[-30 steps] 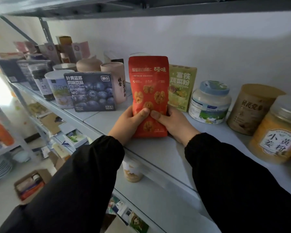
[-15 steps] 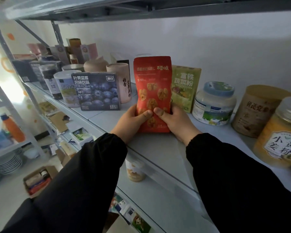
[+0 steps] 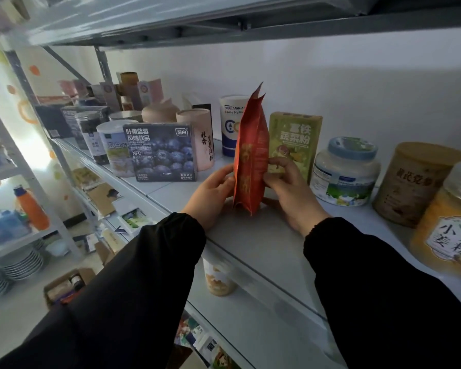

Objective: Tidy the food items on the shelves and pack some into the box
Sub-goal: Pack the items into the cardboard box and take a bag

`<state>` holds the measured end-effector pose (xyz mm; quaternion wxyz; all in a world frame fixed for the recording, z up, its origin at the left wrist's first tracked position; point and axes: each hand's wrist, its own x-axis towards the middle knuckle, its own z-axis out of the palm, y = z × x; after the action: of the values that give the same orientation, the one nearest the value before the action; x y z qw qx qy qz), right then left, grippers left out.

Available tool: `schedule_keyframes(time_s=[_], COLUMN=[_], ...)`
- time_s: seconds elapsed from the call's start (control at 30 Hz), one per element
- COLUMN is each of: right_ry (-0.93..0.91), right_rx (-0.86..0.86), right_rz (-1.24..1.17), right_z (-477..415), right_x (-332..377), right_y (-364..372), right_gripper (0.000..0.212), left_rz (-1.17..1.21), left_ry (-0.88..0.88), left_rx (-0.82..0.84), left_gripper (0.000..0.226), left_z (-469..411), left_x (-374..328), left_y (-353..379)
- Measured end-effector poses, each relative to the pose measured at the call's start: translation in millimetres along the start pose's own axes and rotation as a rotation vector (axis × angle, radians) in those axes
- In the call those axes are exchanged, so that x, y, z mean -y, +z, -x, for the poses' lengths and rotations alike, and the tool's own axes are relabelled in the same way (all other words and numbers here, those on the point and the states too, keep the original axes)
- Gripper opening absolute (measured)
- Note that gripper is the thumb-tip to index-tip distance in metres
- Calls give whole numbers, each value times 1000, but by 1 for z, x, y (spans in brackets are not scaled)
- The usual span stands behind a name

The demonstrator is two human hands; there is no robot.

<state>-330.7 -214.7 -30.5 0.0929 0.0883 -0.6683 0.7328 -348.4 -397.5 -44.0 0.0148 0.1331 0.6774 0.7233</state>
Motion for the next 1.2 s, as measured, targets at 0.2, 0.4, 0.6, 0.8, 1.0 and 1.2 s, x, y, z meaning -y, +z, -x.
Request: schedule_keyframes(time_s=[0.2,0.4,0.6,0.8,1.0,1.2], right_ry=[-4,-40,25,110,128,104], right_rx=[232,235,197,284,281,308], right_rz=[16,21,-43,-204,-256,-225], right_z=[4,5,11,14,10,8], right_x=[1,3,8,7,3,0], right_y=[2,2,4,7,6,5], right_gripper=[57,79,56,70,80,79], left_rz=[123,236,329,417,439,433], left_ry=[-120,-145,-100,-146,-166,-192], left_rx=[96,109,54,104,119,77], left_gripper=[28,66,81,59,48,60], left_z=[10,11,8,14,15,11], left_x=[-12,-15,-9,-16,-18,-13], left_y=[-4,-1,3,4,6,3])
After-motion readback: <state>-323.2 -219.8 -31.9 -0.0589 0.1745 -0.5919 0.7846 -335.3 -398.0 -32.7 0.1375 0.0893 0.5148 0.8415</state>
